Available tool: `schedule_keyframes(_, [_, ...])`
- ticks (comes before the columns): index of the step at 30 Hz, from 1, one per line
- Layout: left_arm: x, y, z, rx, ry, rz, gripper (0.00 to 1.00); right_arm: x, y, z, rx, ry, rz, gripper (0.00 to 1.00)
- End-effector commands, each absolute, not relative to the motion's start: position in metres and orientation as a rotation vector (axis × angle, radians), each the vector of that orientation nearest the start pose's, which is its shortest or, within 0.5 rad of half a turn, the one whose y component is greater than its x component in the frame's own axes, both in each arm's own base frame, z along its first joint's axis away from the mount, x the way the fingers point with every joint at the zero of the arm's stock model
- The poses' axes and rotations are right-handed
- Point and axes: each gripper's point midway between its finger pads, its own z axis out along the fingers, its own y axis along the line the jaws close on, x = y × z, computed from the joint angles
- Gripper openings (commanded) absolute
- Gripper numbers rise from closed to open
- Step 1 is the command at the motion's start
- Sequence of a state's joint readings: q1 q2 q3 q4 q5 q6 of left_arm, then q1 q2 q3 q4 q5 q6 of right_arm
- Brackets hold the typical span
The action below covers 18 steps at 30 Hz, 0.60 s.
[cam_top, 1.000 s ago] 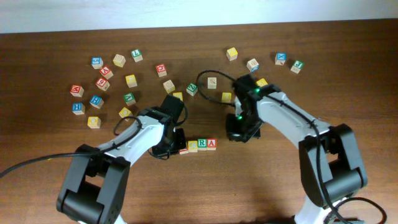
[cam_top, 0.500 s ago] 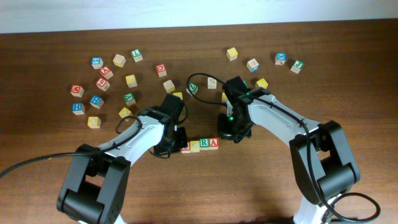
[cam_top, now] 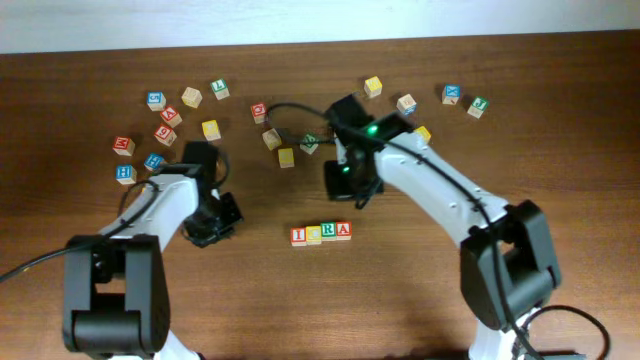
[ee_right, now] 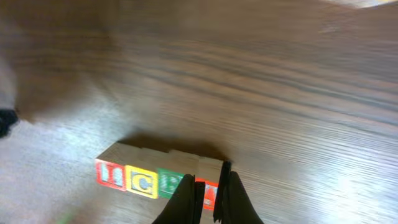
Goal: Spell out ICRA
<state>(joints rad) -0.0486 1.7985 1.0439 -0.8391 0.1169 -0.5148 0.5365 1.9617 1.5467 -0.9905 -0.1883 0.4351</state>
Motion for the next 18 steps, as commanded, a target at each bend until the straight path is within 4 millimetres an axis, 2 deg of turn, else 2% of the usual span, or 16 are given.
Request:
schedule_keyframes(1, [0.296,-0.007,0.013,-0.845,3.058,-0.162,0.0,0.331,0.255,0.053,-0.197,3.065,0.304,0.05])
schedule_keyframes(2, [0.293,0.0,0.013,-0.881,3.056,-0.16,0.01,0.33,0.263,0.048,-0.222,3.059,0.311,0.05])
schedule_keyframes(3, [0.292,0.004,0.013,-0.904,3.054,-0.159,0.08,0.33,0.267,0.043,-0.225,3.059,0.312,0.04])
schedule_keyframes(5, [0.291,0.009,0.013,-0.935,3.047,-0.158,0.29,0.33,0.27,0.035,-0.206,3.065,0.285,0.05])
schedule_keyframes(6, [0.29,0.01,0.013,-0.937,3.048,-0.153,0.31,0.329,0.27,0.031,-0.205,3.07,0.275,0.05])
schedule_keyframes(7, [0.29,0.012,0.013,-0.938,3.048,-0.139,0.52,0.328,0.271,0.028,-0.21,3.075,0.267,0.04])
schedule_keyframes(8, [0.289,0.014,0.012,-0.937,3.048,-0.115,0.59,0.326,0.273,0.022,-0.206,3.088,0.257,0.04])
schedule_keyframes(12, [0.286,0.017,0.012,-0.94,3.058,-0.083,0.62,0.322,0.273,0.009,-0.2,3.115,0.227,0.04])
schedule_keyframes(18, [0.286,0.017,0.012,-0.94,3.059,-0.083,0.62,0.318,0.269,0.007,-0.198,3.134,0.206,0.04])
